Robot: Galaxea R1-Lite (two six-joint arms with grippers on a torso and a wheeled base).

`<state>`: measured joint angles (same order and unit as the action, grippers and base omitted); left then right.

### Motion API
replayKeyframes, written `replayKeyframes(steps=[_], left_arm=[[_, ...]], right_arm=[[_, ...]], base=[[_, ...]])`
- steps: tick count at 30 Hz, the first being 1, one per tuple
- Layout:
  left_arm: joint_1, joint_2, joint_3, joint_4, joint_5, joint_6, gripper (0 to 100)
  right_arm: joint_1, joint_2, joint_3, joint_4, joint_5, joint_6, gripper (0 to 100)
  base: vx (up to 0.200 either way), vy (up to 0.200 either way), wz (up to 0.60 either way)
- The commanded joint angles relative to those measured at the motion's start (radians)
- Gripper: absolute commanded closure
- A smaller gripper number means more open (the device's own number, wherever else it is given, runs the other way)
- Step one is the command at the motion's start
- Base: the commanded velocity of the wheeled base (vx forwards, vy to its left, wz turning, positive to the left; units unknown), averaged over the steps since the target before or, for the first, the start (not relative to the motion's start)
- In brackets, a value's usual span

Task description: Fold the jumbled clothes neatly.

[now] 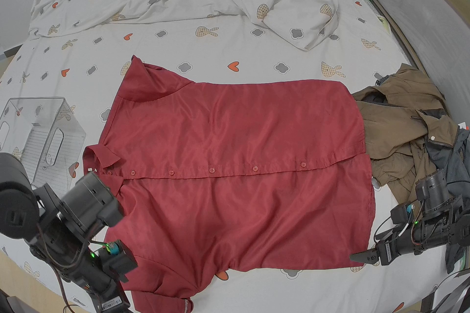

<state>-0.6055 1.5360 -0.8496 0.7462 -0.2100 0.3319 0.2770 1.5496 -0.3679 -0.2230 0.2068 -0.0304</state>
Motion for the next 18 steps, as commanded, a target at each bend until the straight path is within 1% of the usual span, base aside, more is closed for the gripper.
replayKeyframes(steps=[1,2,3,4,6,7,8,9,10,12,13,14,15,16,18], left_arm=[[0.098,-0.092,-0.071,-0.008,-0.006,-0.010,0],[0.107,-0.096,-0.075,-0.010,-0.009,-0.010,0],[0.141,-0.106,-0.097,-0.027,-0.042,-0.014,0],[0.178,-0.112,-0.112,-0.060,-0.101,-0.027,0],[0.245,-0.115,-0.121,-0.153,-0.256,-0.076,0],[0.279,-0.111,-0.117,-0.218,-0.344,-0.117,0],[0.308,-0.108,-0.108,-0.286,-0.405,-0.156,0],[0.326,-0.103,-0.100,-0.334,-0.431,-0.183,0],[0.349,-0.091,-0.078,-0.412,-0.440,-0.228,0],[0.357,-0.077,-0.039,-0.519,-0.439,-0.283,0],[0.359,-0.079,0.000,-0.604,-0.437,-0.321,0],[0.359,-0.082,0.023,-0.646,-0.437,-0.338,0],[0.359,-0.083,0.032,-0.662,-0.439,-0.344,0],[0.359,-0.089,0.081,-0.745,-0.439,-0.373,0],[0.359,-0.094,0.107,-0.797,-0.440,-0.386,0]], right_arm=[[-0.055,0.023,-0.002,-0.018,0.005,0.000,0],[-0.059,0.026,-0.002,-0.026,0.006,0.000,0],[-0.079,0.043,0.001,-0.061,0.019,0.000,0],[-0.101,0.064,0.007,-0.099,0.042,0.001,0],[-0.131,0.098,0.014,-0.154,0.105,0.001,0],[-0.140,0.115,0.015,-0.171,0.141,0.001,0],[-0.148,0.132,0.015,-0.179,0.166,0.000,0],[-0.154,0.142,0.015,-0.180,0.181,0.001,0],[-0.160,0.159,0.014,-0.180,0.198,0.001,0],[-0.162,0.176,0.017,-0.180,0.204,0.000,0],[-0.162,0.182,0.020,-0.180,0.204,0.000,0],[-0.164,0.182,0.024,-0.180,0.204,0.000,0],[-0.162,0.182,0.027,-0.180,0.204,0.000,0],[-0.162,0.179,0.043,-0.180,0.204,0.000,0],[-0.160,0.173,0.052,-0.180,0.206,0.001,0]], base=[[0.000,0.000,0.00],[0.000,0.000,0.00],[0.000,0.000,0.00],[0.000,0.000,0.00],[0.000,0.000,0.00],[0.000,0.000,0.00],[0.000,0.000,0.00],[0.000,0.000,0.00],[0.000,0.000,0.00],[0.000,0.000,0.00],[0.000,0.000,0.00],[0.000,0.000,0.00],[0.000,0.000,0.00],[0.000,0.000,0.00],[0.000,0.000,0.00]])
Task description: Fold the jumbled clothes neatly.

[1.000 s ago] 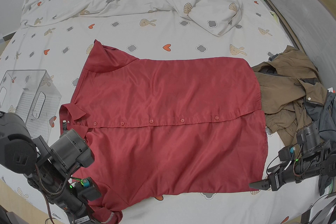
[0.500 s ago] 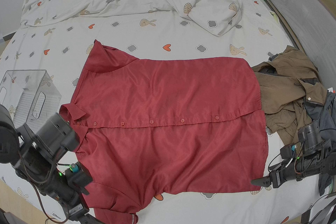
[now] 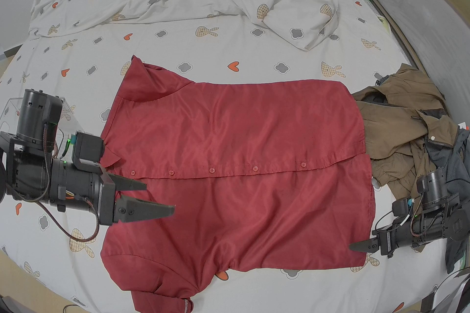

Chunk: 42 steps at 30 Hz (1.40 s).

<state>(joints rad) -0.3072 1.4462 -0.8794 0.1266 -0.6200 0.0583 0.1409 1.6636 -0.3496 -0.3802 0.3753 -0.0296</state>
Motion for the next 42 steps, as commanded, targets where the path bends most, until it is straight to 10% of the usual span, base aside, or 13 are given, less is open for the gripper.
replayKeyframes(steps=[1,12,13,42], left_arm=[[0.060,-0.006,0.140,-0.183,-0.030,-0.112,0],[0.060,-0.007,0.140,-0.183,-0.030,-0.112,0],[0.060,-0.007,0.142,-0.183,-0.030,-0.112,0],[0.060,0.008,0.145,-0.185,-0.030,-0.110,0]], right_arm=[[-0.021,0.058,0.037,-0.022,0.040,0.000,0],[0.022,0.068,0.050,-0.022,0.102,0.010,0],[0.022,0.068,0.055,-0.023,0.102,0.010,100],[-0.107,-0.283,0.136,0.090,0.010,0.082,100]], base=[[0.000,0.000,0.00],[0.000,0.000,0.00],[0.000,0.000,0.00],[0.000,0.000,0.00]])
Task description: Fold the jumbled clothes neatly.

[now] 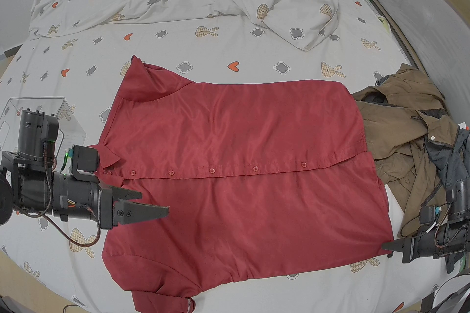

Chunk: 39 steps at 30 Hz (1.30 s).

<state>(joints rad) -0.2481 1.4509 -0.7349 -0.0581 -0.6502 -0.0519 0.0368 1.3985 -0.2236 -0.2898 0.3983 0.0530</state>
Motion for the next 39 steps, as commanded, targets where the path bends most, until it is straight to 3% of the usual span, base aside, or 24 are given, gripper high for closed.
replayKeyframes(steps=[1,15,16,22,25,29,30,31,34,35,36,38,39], left_arm=[[0.001,0.003,0.000,0.000,0.000,0.000,0],[0.003,0.008,-0.003,0.000,0.001,-0.002,0],[0.003,0.008,-0.003,0.000,0.001,-0.002,0],[0.006,0.003,-0.006,0.000,0.007,-0.002,0],[0.001,-0.010,-0.008,0.003,0.050,-0.002,0],[-0.037,-0.029,-0.008,0.004,0.142,-0.002,0],[-0.102,-0.041,-0.003,0.011,0.259,-0.002,0],[-0.111,-0.041,-0.003,0.011,0.277,-0.002,0],[-0.232,-0.018,0.003,0.007,0.520,-0.002,0],[-0.232,-0.018,0.003,0.007,0.520,-0.002,0],[-0.270,-0.015,0.002,0.009,0.570,0.000,0],[-0.280,-0.018,0.002,0.012,0.569,0.000,0],[-0.289,-0.018,0.005,0.018,0.554,0.000,0]], right_arm=[[-0.005,-0.016,0.012,0.000,-0.022,-0.001,100],[0.008,-0.016,0.007,-0.008,-0.041,-0.004,100],[0.008,-0.016,0.006,-0.008,-0.041,-0.004,0],[-0.021,-0.026,-0.014,-0.015,-0.052,-0.001,0],[-0.072,-0.098,-0.082,-0.015,-0.119,-0.001,0],[-0.066,-0.145,-0.171,-0.014,-0.150,0.004,0],[-0.044,-0.182,-0.227,-0.012,-0.148,0.005,0],[-0.037,-0.185,-0.232,-0.012,-0.147,0.007,0],[0.161,-0.184,-0.272,-0.008,-0.157,0.030,0],[0.161,-0.184,-0.272,-0.008,-0.157,0.030,0],[0.267,-0.159,-0.273,-0.006,-0.185,0.036,0],[0.313,-0.141,-0.272,-0.006,-0.207,0.038,0],[0.403,-0.108,-0.267,-0.009,-0.268,0.038,0]], base=[[0.000,0.000,0.00],[0.000,0.000,0.00],[0.000,0.000,0.00],[0.000,0.000,0.00],[0.000,0.000,0.00],[0.000,0.000,0.00],[0.000,0.000,0.00],[0.000,0.000,0.00],[0.000,0.000,0.00],[0.000,0.000,0.00],[0.000,0.000,0.00],[0.000,0.000,0.00],[0.000,0.000,0.00]])
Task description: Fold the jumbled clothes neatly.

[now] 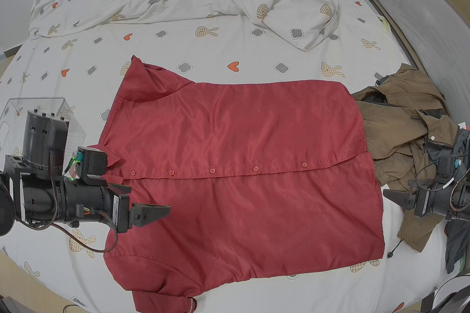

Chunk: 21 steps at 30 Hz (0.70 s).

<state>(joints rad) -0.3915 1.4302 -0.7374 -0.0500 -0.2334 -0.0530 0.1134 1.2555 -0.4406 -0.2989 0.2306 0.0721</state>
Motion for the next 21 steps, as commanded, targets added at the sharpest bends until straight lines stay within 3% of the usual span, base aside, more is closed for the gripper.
replayKeyframes(steps=[1,4,7,9,18,21], left_arm=[[-0.145,0.004,0.020,0.015,0.108,0.001,0],[-0.122,0.018,0.039,0.015,-0.004,-0.036,0],[-0.102,0.018,0.039,0.009,-0.087,-0.186,0],[-0.101,0.010,0.050,0.007,-0.101,-0.232,0],[-0.106,-0.010,0.130,0.006,-0.106,-0.196,0],[-0.106,-0.004,0.132,0.004,-0.106,-0.197,0]], right_arm=[[0.371,0.058,-0.047,-0.002,-0.136,0.020,0],[0.431,0.116,-0.046,-0.003,-0.186,0.017,0],[0.463,0.140,-0.046,-0.003,-0.192,0.014,0],[0.482,0.140,-0.046,-0.003,-0.192,0.014,0],[0.482,0.140,-0.023,-0.003,-0.189,0.018,0],[0.482,0.142,-0.023,-0.003,-0.189,0.020,0]], base=[[0.000,0.000,0.00],[0.000,0.000,0.00],[0.000,0.000,0.00],[0.000,0.000,0.00],[0.000,0.000,0.00],[-0.200,0.000,0.00]])
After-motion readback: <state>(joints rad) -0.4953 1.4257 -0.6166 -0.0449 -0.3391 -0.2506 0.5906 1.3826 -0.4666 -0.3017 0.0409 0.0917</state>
